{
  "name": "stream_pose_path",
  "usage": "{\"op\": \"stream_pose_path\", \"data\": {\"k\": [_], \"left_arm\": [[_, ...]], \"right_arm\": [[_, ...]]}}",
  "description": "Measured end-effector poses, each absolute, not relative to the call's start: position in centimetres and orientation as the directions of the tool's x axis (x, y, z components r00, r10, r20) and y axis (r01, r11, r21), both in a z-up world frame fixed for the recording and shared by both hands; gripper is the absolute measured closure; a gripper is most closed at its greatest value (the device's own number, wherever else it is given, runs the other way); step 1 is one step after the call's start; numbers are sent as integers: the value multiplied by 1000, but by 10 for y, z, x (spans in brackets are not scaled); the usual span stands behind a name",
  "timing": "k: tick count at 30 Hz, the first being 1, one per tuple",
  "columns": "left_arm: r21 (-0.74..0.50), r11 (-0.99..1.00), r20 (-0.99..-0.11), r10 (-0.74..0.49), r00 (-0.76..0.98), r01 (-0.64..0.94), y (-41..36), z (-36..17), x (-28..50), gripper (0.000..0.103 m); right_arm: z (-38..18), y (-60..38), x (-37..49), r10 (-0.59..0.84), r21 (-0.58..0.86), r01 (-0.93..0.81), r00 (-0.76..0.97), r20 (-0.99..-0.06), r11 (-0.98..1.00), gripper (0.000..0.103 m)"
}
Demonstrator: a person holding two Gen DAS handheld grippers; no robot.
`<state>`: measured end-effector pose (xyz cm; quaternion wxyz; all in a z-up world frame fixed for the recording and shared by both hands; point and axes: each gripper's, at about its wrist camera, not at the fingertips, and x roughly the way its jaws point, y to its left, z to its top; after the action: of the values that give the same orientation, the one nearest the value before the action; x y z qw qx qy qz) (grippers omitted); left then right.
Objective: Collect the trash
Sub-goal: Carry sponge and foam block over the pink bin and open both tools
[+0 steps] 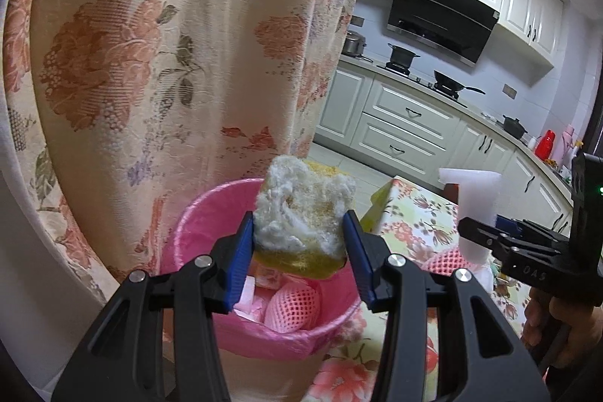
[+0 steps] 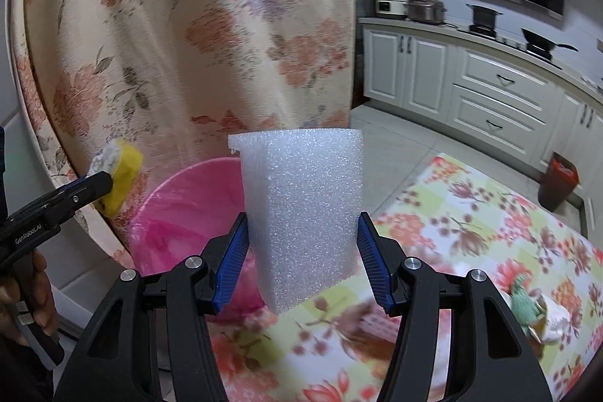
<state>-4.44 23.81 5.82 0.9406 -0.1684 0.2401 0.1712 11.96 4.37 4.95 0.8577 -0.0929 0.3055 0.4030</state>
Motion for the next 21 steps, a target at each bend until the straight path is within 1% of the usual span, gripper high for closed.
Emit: {"op": "stream_pose_path", "data": {"k": [11,21], "left_arm": [[-240,876,-505,255,824,-418,252,59,-45,57],[-252,864,-503,268,821,-437,264,57,-47,56]], "right_arm": [[45,96,114,660,79,-801,428,-618,594,48],[44,119,115,664,73,-818,407,-627,570,47]]}}
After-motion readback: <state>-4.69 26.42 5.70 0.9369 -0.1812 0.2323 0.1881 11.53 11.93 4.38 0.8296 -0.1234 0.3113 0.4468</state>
